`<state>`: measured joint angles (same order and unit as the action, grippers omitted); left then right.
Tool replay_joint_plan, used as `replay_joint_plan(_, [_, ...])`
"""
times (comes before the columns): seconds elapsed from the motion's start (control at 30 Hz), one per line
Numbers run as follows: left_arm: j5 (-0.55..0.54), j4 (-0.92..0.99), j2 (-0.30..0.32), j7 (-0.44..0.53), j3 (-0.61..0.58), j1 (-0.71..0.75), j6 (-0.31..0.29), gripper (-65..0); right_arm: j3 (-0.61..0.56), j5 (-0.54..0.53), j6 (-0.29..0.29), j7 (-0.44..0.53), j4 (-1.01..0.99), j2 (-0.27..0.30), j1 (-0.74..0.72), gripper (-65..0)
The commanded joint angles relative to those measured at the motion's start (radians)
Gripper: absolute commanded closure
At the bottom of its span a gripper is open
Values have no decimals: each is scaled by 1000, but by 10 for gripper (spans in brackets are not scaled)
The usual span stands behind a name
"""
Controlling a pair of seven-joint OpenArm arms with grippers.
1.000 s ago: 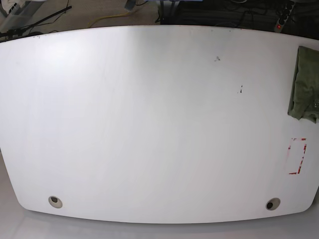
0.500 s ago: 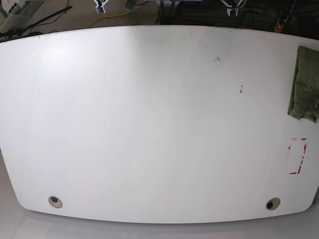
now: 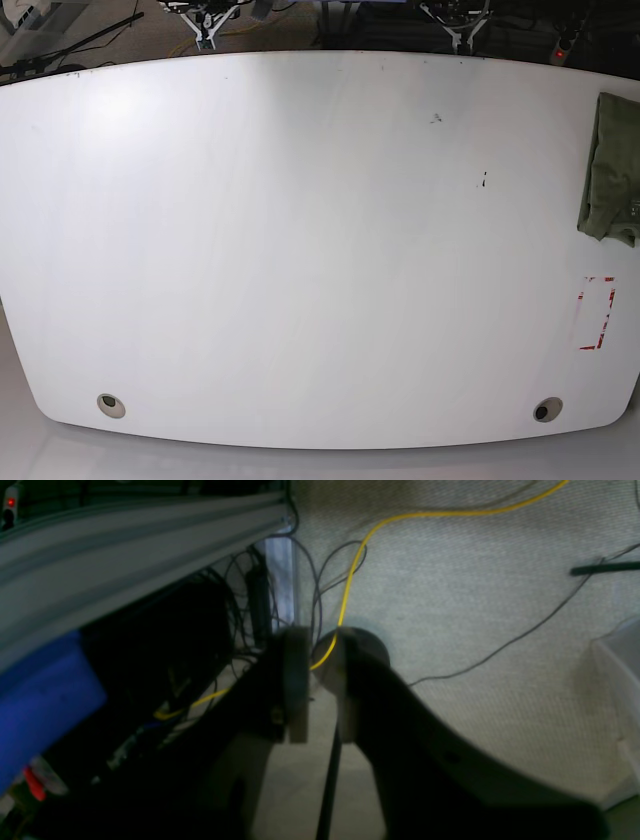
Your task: Fold the T-shirt properly
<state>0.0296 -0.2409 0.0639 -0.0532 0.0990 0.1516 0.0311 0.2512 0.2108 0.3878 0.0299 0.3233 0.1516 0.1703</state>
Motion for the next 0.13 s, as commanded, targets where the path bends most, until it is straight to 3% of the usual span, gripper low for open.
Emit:
replay_joint_plan(0.0, [3,-1,9,3,-6,-7,25,-407,1,2,-5,8,3,9,2,-87])
replay_joint_plan(0.1, [2,-1,9,3,-9,-7,28,-407,1,3,-5,9,3,-4,2,-87])
